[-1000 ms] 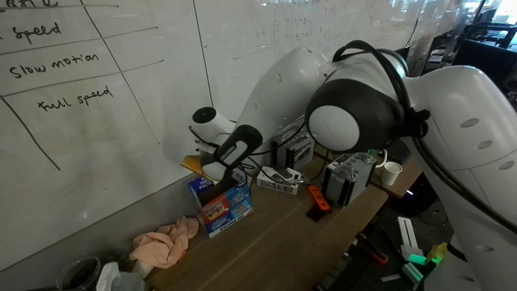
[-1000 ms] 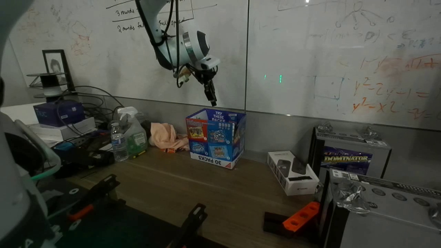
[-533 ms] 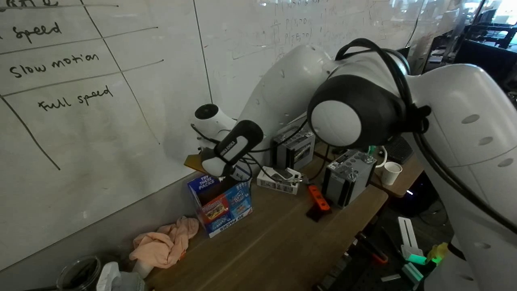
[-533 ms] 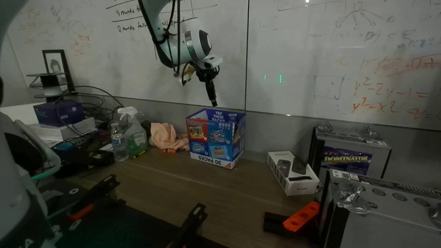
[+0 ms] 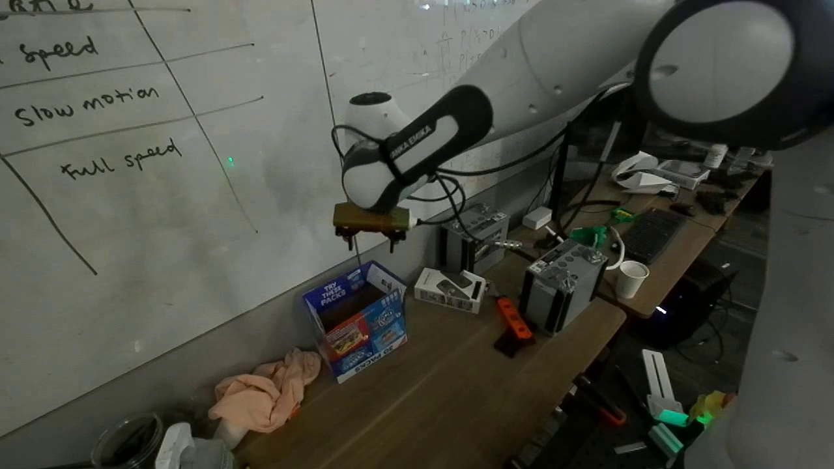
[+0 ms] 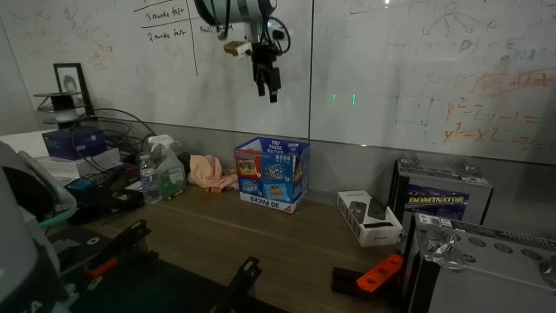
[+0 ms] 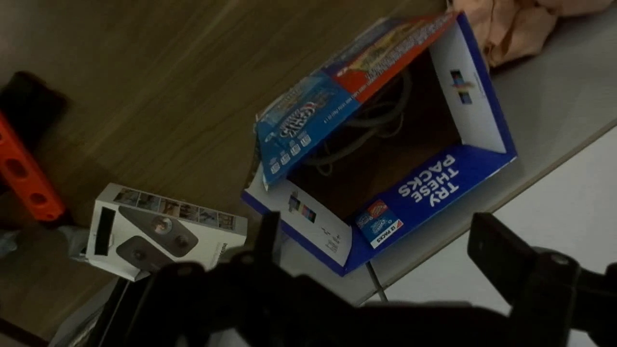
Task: Pick up the ropes and put them in the blue box.
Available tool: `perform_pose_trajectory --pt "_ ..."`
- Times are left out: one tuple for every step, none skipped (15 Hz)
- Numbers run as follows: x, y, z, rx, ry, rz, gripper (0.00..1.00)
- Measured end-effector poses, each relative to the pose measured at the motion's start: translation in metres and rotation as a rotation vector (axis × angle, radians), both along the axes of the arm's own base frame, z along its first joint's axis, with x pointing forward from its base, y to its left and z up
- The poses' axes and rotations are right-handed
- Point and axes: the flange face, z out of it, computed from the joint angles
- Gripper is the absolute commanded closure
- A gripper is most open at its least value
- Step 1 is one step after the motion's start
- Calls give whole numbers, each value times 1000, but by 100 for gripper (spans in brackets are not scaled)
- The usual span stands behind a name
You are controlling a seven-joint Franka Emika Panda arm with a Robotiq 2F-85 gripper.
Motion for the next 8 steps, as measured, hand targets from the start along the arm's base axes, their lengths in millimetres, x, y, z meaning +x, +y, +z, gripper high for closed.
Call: perform_pose_trajectory --pt "-11 -5 14 12 25 48 0" --pt "-22 -10 26 24 52 95 0" --pt "-33 -15 38 37 84 143 0" --pt "-44 -21 49 51 120 189 0" --pt "-56 -26 59 66 161 235 0" --pt "-67 -33 70 78 204 280 0" --pt "-80 -40 81 88 249 328 0" --pt "-93 -50 92 93 290 373 0"
